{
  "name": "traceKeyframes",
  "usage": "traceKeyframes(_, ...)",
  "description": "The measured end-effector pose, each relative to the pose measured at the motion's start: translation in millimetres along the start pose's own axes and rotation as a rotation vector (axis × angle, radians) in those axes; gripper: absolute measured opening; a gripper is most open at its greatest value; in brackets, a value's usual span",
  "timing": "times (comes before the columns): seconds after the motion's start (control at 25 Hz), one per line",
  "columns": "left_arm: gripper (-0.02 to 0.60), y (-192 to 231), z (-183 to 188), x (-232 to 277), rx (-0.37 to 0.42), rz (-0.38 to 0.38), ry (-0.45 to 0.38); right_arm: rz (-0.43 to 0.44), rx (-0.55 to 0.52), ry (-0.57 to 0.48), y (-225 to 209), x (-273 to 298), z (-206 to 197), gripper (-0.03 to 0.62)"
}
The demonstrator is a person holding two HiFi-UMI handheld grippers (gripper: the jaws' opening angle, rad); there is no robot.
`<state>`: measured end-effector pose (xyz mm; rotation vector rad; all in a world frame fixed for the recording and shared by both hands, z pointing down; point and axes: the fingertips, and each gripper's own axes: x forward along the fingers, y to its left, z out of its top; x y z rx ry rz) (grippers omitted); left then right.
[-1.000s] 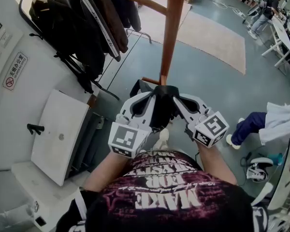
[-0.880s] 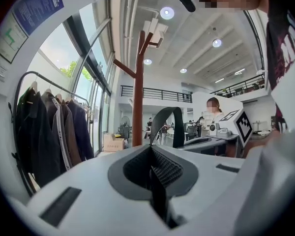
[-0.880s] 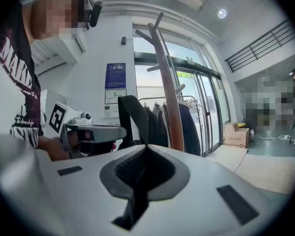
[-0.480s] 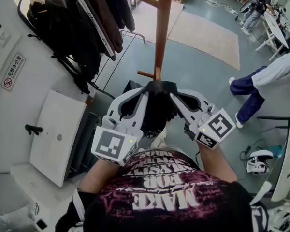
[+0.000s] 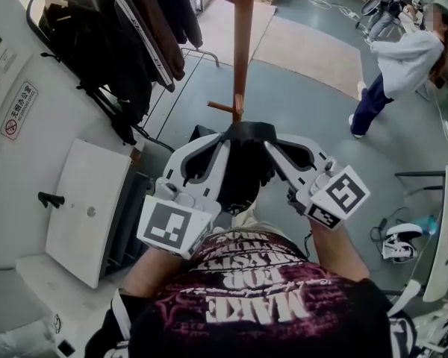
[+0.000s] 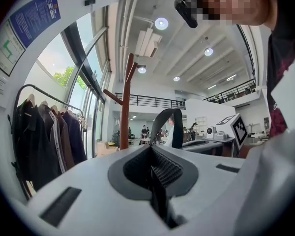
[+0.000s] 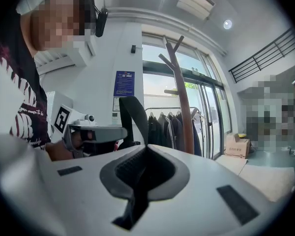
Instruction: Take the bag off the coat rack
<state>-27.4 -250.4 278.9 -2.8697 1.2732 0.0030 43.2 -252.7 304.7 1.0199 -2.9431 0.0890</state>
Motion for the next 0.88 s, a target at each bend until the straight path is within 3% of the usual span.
traceKeyframes(0.88, 0.008, -4.3, -12.9, 10.2, -0.009, -0.034, 0.049, -0.026, 0.035, 0.019, -9.8, -3.7, -12.9, 0.009)
